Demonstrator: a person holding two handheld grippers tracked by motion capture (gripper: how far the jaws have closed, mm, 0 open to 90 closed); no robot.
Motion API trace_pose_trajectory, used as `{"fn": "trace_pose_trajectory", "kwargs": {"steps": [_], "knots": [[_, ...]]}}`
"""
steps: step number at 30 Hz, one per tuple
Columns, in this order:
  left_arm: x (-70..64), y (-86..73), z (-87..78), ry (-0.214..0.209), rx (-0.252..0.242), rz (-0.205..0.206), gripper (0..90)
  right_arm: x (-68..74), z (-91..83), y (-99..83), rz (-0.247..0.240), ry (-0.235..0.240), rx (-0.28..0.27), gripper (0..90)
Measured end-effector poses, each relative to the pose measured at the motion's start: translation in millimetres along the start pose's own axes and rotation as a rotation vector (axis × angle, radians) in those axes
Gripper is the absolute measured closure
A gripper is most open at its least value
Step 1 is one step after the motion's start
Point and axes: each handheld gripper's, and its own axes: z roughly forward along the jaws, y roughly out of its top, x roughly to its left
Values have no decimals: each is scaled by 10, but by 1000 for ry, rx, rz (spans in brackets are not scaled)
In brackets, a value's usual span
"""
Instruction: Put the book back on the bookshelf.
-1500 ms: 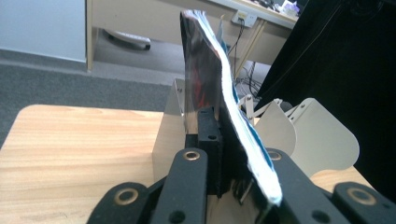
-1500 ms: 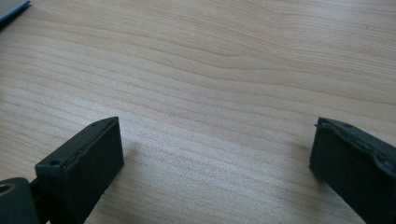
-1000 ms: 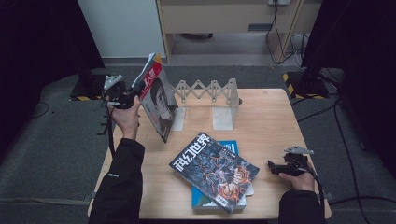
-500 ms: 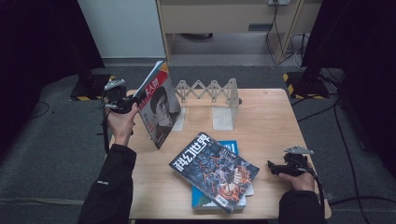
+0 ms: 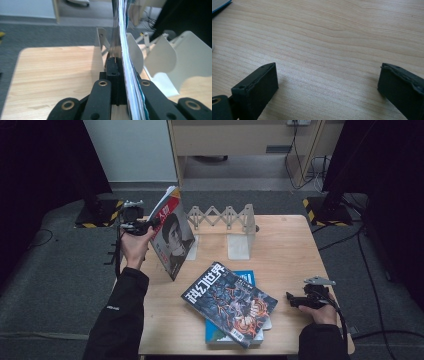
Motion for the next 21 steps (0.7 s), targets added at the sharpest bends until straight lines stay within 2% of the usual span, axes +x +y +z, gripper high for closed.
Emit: {"fn": "trace_pose_trajectory", "kwargs": {"steps": [2, 3, 5, 12, 17, 21], "knots": [[-18, -5, 7, 31, -27, 2, 858, 2, 0, 0, 1, 0, 0, 30], [-14, 0, 13, 34, -46, -17, 859, 3, 0, -1, 1, 1, 0, 30], [-24, 19, 27, 54, -57, -19, 859, 3, 0, -1, 1, 1, -1, 30], [-74, 60, 118, 106, -47, -37, 859, 2, 1, -1, -8, 3, -1, 30], [-79, 65, 120, 120, -36, -21, 858, 1, 1, -1, -9, 4, -1, 30], [-138, 75, 94, 143, -33, 5, 858, 2, 3, -1, -9, 3, -3, 30]]}}
